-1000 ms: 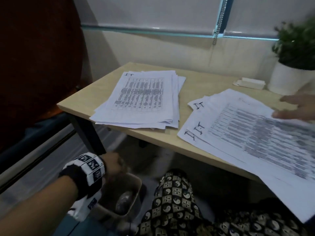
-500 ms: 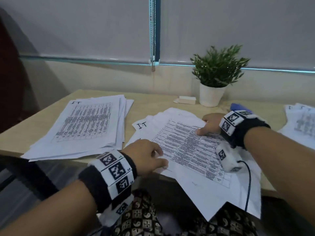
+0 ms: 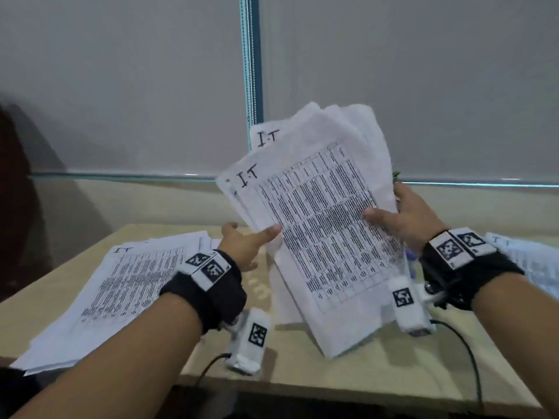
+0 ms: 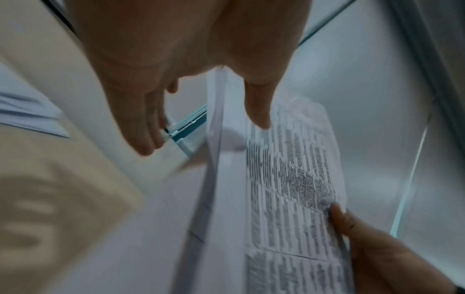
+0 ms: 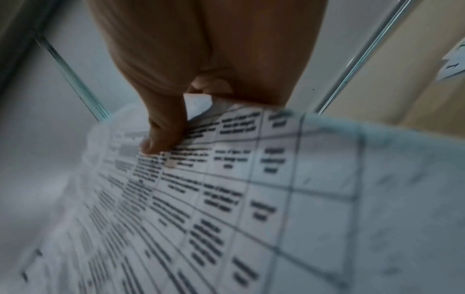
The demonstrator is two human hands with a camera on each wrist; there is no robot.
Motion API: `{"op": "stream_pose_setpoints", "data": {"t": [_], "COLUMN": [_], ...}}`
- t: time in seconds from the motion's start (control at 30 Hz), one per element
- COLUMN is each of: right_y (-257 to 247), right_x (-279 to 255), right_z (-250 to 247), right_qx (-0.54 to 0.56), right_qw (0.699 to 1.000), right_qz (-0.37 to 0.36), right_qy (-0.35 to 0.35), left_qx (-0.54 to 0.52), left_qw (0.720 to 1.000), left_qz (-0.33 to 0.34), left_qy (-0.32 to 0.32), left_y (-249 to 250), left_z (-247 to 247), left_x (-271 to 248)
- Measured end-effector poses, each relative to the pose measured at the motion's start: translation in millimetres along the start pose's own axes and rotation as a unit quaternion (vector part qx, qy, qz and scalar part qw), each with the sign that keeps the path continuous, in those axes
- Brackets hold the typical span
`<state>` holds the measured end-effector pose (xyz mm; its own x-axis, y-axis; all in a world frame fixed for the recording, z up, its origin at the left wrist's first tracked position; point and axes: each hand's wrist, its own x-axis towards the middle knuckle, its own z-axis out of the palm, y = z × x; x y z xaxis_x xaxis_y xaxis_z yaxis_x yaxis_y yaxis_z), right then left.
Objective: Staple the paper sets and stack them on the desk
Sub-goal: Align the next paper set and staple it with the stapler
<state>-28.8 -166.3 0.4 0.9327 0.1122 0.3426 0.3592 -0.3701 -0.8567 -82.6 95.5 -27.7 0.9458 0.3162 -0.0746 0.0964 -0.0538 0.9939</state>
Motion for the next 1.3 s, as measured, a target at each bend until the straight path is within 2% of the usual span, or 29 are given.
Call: {"op": "stream_pose_setpoints", "data": {"t": [0.13, 0.2, 0.33, 0.43, 0.6, 0.7, 0.93, 1.1, 1.17, 1.23, 1.3], "right_y": [-13, -23, -28, -25, -30, -34, -4, 1, 9, 28, 54], "right_x": [-1, -1, 5, 7, 16, 23, 15, 18, 28, 52, 76], "right_z": [5, 5, 2, 6, 10, 7, 20, 15, 7, -13, -34], "right_qx": [0.037, 0.045, 0.056, 0.004, 0.011, 0.038, 0.073, 0.114, 0.149, 0.165, 0.113], "right_qw": [0.999, 0.998, 0.995, 0.996, 0.988, 0.980, 0.990, 0.984, 0.967, 0.934, 0.933], "right_qz": [-0.027, -0.042, -0.054, -0.056, -0.093, -0.101, 0.020, 0.031, 0.044, 0.105, 0.194], "right_qy": [0.002, 0.023, 0.070, 0.076, 0.126, 0.168, 0.118, 0.129, 0.204, 0.299, 0.281], "left_qx": [-0.039, -0.034, -0.043, -0.014, 0.002, -0.019, 0.016, 0.031, 0.051, 0.054, 0.048], "left_qw": [0.984, 0.973, 0.968, 0.971, 0.964, 0.959, 0.964, 0.948, 0.939, 0.935, 0.937], "left_qz": [0.172, 0.224, 0.245, 0.238, 0.264, 0.283, 0.264, 0.311, 0.334, 0.344, 0.340], "left_qy": [0.030, 0.040, 0.006, -0.031, 0.022, 0.021, 0.021, 0.059, 0.069, 0.071, 0.069], "left_y": [43, 58, 69, 62, 66, 75, 38, 39, 38, 39, 41], "left_z": [15, 20, 26, 33, 41, 39, 40, 40, 40, 40, 43], "left_x": [12, 16, 24, 27, 28, 27, 43, 51, 54, 55, 56]}}
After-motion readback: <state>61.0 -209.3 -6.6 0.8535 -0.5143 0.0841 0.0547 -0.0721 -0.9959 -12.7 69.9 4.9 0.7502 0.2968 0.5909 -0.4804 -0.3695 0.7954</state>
